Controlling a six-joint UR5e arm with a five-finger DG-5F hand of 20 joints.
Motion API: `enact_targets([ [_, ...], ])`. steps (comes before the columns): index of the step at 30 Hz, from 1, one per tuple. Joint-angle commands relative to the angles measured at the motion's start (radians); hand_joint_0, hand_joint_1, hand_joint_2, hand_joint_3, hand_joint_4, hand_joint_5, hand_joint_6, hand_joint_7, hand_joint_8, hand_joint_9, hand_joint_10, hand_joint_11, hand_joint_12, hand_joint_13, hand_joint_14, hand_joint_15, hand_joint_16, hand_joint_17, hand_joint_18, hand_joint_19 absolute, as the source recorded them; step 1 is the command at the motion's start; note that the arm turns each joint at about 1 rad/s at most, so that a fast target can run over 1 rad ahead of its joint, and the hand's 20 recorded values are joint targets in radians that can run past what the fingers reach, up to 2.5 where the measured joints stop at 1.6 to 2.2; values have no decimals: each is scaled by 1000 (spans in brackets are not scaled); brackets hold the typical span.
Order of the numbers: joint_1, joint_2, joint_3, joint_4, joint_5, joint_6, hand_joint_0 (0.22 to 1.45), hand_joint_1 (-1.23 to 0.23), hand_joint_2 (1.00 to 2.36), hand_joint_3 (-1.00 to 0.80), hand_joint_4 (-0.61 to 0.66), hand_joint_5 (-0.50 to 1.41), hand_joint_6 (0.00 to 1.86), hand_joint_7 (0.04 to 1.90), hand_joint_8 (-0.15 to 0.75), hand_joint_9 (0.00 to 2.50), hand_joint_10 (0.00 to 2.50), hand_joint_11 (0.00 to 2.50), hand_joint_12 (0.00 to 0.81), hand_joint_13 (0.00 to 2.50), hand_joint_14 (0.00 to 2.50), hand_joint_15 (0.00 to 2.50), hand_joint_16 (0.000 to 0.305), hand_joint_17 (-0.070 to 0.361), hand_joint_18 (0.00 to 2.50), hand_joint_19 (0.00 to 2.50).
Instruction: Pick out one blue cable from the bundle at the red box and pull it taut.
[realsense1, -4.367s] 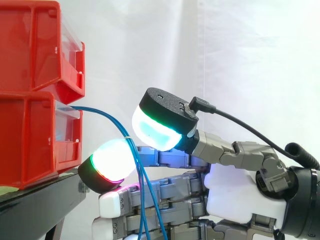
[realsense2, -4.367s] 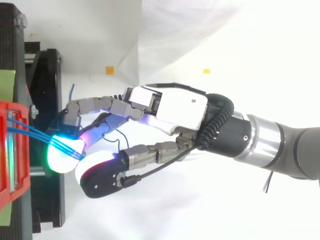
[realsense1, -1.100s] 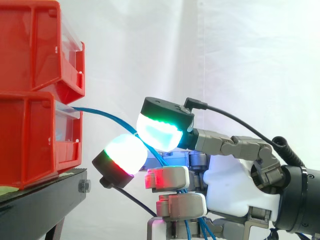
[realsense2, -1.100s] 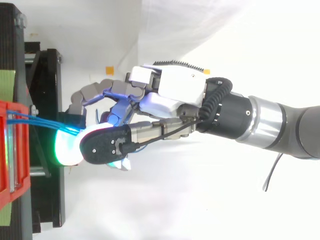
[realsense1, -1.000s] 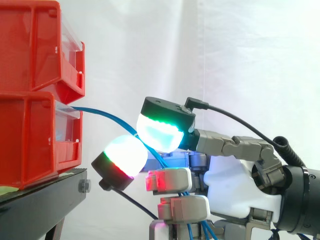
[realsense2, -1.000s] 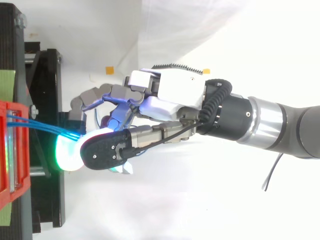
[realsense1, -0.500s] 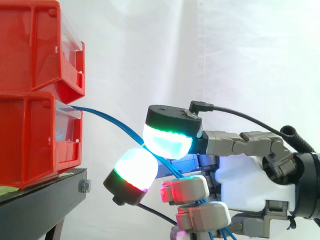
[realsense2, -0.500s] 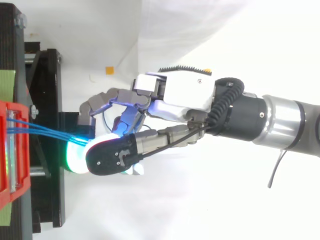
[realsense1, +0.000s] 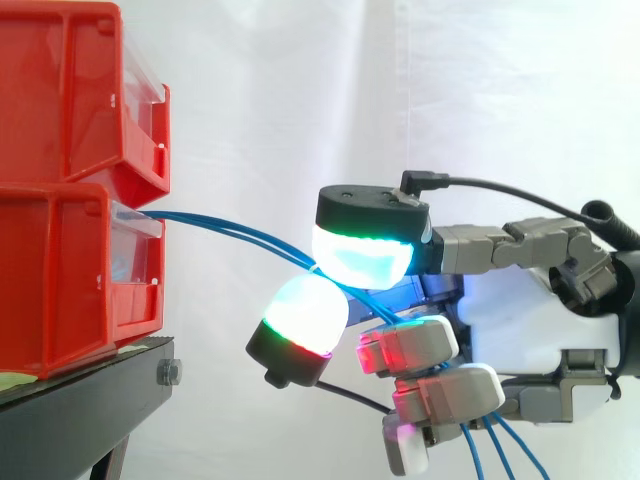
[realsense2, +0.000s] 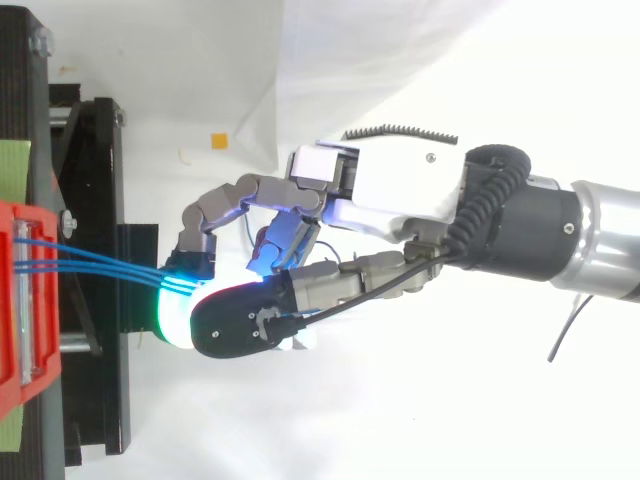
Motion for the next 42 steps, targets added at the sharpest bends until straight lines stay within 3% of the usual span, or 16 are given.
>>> enact_targets([
  [1,1,11,0,-22,-1,-6,638,-572,1025,-122,212,-168,748,971,266,1227,22,1456,280,1318,25,1339,42,94,810,892],
  [16,0,20,0,-31,4,-2,639,-600,1026,-122,211,-166,743,974,268,1228,22,1457,272,1314,25,1359,42,95,809,895],
  [26,-2,18,0,-31,1,-5,648,-678,1026,-139,230,-163,735,988,277,1221,24,1453,275,1310,26,1356,43,96,810,892],
  [28,-2,18,0,-31,-1,-6,661,-748,1025,-162,225,-164,737,1009,268,1221,23,1436,286,1310,26,1353,43,97,811,892],
  [34,-3,18,0,-31,-1,-8,684,-795,1022,-196,226,-166,761,919,275,1222,24,1448,277,1306,27,1348,43,97,811,882],
  [39,-5,18,0,-31,-1,-14,641,-779,1000,-500,221,-172,779,919,265,1219,25,1447,282,1302,27,1342,43,98,808,880],
  [42,-5,18,-1,-29,2,-25,594,-744,1000,-500,218,-172,789,896,263,1228,24,1439,284,1309,25,1331,44,98,811,886],
])
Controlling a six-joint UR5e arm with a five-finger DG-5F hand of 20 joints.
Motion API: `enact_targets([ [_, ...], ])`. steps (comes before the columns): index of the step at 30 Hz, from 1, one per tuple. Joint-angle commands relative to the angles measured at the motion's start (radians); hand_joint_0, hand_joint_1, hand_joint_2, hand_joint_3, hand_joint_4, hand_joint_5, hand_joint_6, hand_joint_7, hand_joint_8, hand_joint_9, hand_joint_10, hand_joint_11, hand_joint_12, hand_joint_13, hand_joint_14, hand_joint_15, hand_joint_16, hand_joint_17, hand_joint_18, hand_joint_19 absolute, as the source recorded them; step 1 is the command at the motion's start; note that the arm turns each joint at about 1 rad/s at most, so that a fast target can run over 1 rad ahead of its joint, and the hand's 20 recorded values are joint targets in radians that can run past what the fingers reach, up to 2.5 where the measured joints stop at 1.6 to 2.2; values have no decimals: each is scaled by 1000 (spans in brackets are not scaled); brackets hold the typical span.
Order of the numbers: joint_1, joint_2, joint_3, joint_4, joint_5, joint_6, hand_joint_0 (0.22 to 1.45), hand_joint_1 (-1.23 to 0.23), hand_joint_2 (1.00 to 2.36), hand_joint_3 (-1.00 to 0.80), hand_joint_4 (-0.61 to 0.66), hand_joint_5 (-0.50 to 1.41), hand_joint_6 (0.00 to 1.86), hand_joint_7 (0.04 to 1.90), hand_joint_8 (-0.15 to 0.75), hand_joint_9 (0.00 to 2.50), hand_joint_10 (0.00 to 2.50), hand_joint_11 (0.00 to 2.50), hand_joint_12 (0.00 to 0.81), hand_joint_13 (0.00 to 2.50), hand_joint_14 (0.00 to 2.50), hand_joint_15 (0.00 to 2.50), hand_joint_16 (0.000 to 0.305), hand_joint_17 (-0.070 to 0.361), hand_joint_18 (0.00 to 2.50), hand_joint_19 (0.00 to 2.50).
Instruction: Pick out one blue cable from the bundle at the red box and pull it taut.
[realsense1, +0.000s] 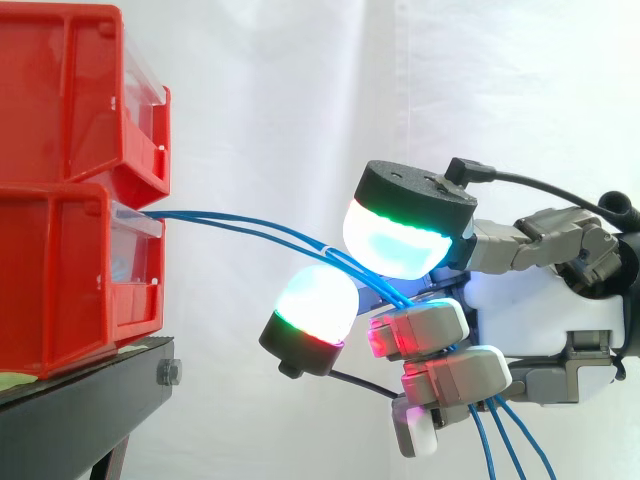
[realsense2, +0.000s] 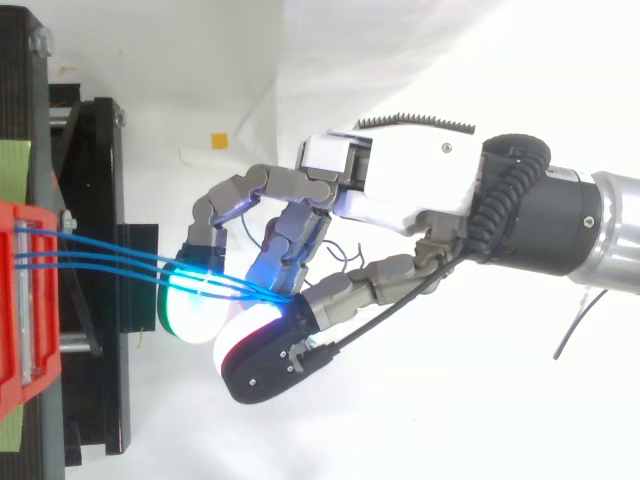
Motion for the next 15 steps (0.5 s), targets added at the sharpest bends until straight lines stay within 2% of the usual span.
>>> enact_targets([
  [1,0,0,0,1,2,-9,589,-735,1000,-500,224,-172,789,902,267,1229,24,1439,285,1309,27,1335,44,98,812,885],
  [5,0,0,-1,1,4,-9,577,-688,1000,-500,215,-165,787,901,266,1250,25,1444,289,1320,27,1321,44,98,817,883],
  [7,0,0,0,1,4,-9,618,-600,1000,-500,209,-159,786,916,256,1269,26,1432,276,1317,27,1317,42,95,809,889],
  [10,0,0,0,1,4,-9,637,-585,1000,-500,191,-160,797,917,249,1270,25,1443,274,1320,27,1323,43,96,808,891],
  [15,0,0,-1,1,5,-9,624,-598,1013,-360,177,-170,826,913,257,1251,25,1420,278,1307,26,1311,44,98,800,903],
])
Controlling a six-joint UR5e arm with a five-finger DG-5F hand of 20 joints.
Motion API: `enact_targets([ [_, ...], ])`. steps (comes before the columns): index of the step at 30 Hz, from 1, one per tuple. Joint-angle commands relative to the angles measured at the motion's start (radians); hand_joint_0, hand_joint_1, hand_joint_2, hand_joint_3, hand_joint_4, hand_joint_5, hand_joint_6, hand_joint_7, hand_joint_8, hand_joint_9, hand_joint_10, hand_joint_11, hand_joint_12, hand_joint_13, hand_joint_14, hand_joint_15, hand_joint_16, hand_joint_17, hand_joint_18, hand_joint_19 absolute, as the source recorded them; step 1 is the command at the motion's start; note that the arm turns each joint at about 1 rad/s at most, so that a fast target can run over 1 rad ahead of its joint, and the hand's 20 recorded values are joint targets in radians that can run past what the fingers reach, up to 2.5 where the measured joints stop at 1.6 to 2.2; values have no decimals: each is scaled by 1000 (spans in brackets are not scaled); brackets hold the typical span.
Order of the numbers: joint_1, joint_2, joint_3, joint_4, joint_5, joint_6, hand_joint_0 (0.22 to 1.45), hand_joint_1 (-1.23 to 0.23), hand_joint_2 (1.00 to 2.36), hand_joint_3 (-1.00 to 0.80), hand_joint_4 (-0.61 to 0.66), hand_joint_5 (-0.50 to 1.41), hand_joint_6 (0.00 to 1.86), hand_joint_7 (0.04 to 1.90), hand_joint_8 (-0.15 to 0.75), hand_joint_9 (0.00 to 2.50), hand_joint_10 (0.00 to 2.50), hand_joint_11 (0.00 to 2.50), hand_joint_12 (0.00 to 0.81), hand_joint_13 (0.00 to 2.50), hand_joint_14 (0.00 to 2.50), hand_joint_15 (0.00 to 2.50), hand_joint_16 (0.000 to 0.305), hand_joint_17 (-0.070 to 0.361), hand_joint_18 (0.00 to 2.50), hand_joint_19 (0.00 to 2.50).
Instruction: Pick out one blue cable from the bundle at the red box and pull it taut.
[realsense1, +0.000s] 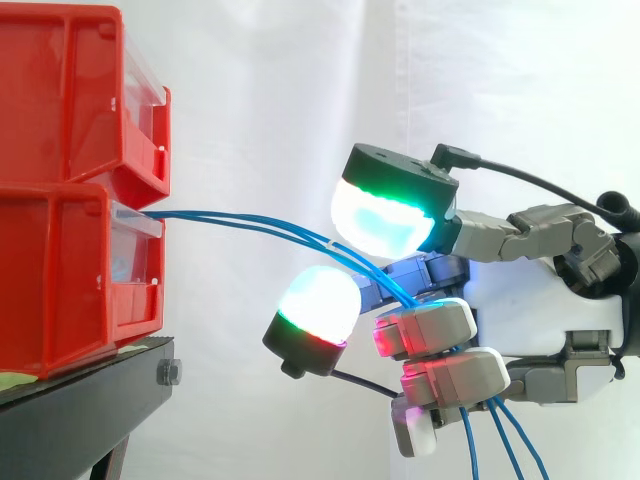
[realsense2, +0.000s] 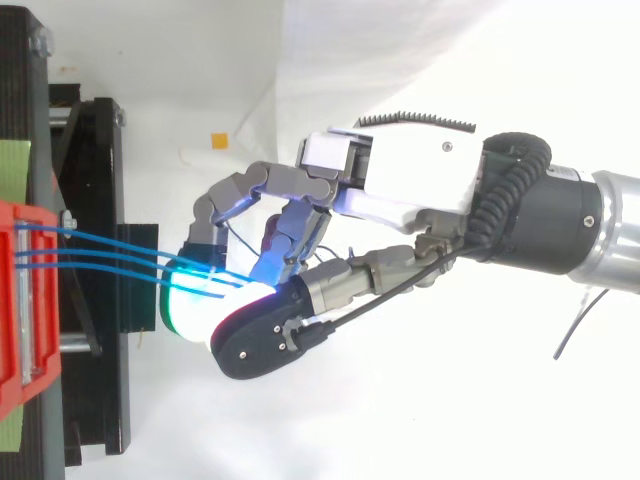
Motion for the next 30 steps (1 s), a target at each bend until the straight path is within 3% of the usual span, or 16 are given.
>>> enact_targets([
  [1,0,0,0,0,1,1,623,-599,1014,-349,177,-170,827,912,257,1248,25,1427,283,1307,27,1309,44,98,798,903],
  [10,-5,0,-1,-1,-4,-2,616,-676,1020,-216,162,-175,846,910,260,1230,25,1418,284,1302,26,1305,45,101,788,898],
  [17,-14,0,-1,0,-5,-31,621,-727,1016,-294,176,-184,852,878,256,1217,24,1435,276,1283,27,1318,46,102,776,907],
  [21,-20,0,0,3,-4,-50,583,-604,1000,-500,182,-183,849,863,263,1222,24,1417,285,1283,27,1315,46,104,776,903],
  [26,-22,0,0,3,-1,-76,595,-486,1000,-494,170,-177,841,881,253,1238,25,1415,279,1285,26,1306,46,104,769,913],
  [30,-20,0,0,6,1,-99,611,-532,1016,-306,159,-177,856,890,256,1235,24,1413,278,1269,27,1273,47,105,769,910],
])
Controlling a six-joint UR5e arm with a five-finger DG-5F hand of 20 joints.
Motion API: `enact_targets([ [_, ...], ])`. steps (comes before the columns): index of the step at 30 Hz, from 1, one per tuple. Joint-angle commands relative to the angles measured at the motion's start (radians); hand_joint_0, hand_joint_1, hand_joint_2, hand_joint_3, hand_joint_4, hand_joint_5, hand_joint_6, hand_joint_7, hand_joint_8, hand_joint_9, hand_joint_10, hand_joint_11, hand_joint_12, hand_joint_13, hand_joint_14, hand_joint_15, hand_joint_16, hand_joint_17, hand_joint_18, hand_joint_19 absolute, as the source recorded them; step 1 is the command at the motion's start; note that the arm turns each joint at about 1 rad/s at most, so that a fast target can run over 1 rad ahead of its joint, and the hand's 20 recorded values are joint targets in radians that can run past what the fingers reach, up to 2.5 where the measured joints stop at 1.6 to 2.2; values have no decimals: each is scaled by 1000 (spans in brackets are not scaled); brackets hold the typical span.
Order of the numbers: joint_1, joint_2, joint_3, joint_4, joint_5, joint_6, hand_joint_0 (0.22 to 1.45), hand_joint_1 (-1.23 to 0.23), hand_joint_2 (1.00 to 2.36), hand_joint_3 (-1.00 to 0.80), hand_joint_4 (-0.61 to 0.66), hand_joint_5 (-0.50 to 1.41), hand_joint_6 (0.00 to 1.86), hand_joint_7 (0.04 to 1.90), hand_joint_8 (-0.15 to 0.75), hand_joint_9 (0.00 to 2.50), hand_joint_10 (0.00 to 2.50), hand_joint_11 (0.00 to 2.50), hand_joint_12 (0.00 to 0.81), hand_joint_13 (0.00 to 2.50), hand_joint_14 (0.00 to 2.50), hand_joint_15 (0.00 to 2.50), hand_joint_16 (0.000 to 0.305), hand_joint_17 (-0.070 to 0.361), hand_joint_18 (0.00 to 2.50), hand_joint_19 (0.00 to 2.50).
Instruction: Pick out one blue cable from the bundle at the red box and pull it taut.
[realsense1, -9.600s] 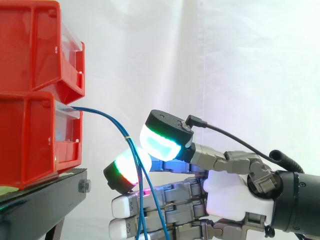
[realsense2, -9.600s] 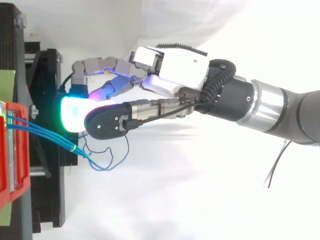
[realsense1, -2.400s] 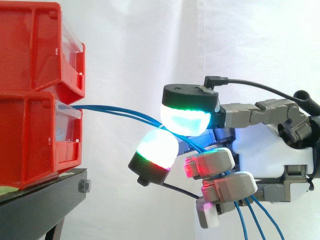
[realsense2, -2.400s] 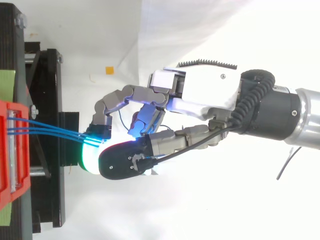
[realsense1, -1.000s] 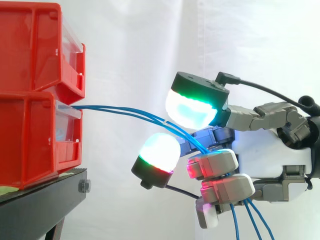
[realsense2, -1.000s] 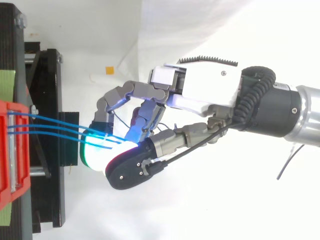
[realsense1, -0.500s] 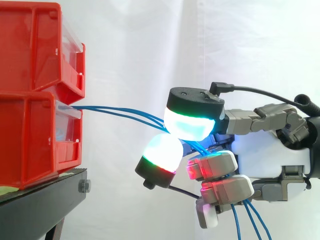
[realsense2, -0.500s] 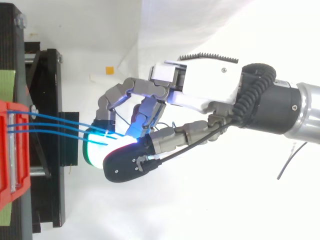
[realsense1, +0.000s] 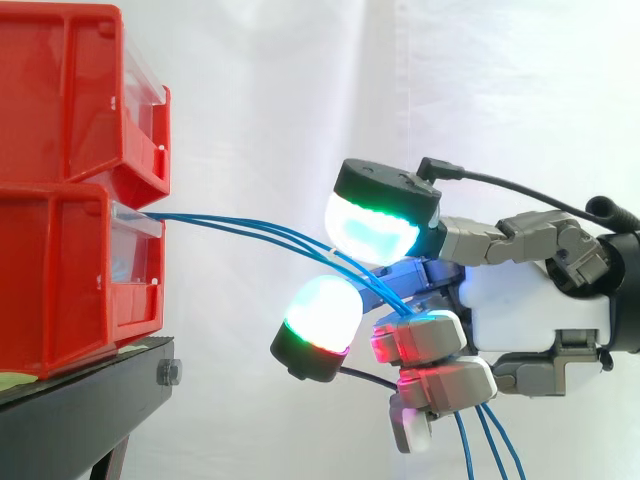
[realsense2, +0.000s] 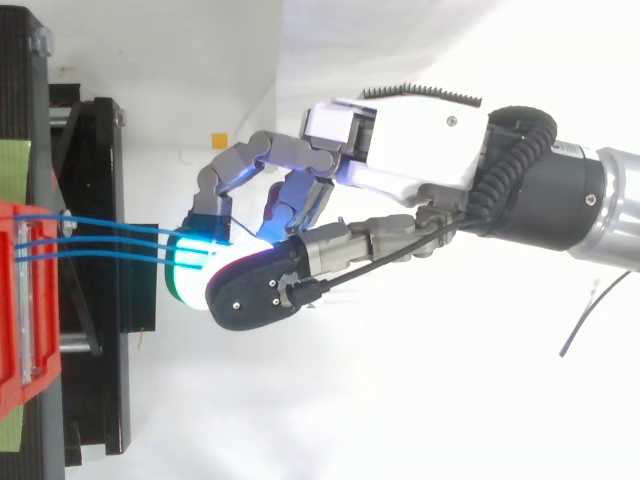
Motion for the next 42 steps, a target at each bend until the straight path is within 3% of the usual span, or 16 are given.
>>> enact_targets([
  [1,1,1,0,1,1,-17,609,-545,1017,-277,155,-179,859,894,261,1232,25,1417,284,1270,27,1276,47,105,769,910],
  [6,2,-1,0,1,1,-21,602,-624,1020,-144,153,-184,872,896,269,1215,24,1413,300,1267,26,1255,50,112,783,891],
  [14,5,12,0,1,21,-41,630,-688,1022,-106,114,-193,893,864,262,1190,22,1409,296,1255,27,1248,50,112,778,892],
  [29,7,21,0,0,24,-78,670,-742,1017,-257,117,-198,887,754,246,1165,26,1393,289,1222,29,1255,49,110,749,898],
  [32,7,21,0,-2,31,-76,666,-758,1012,-351,128,-195,888,767,254,1175,24,1401,289,1220,31,1243,49,111,749,889],
  [33,7,21,0,-2,31,-76,655,-763,1004,-455,134,-191,897,798,258,1194,24,1423,292,1222,29,1244,49,110,748,889],
  [42,7,21,0,1,39,-83,613,-559,1000,-500,134,-177,896,828,251,1251,26,1414,284,1256,29,1238,47,107,770,915],
])
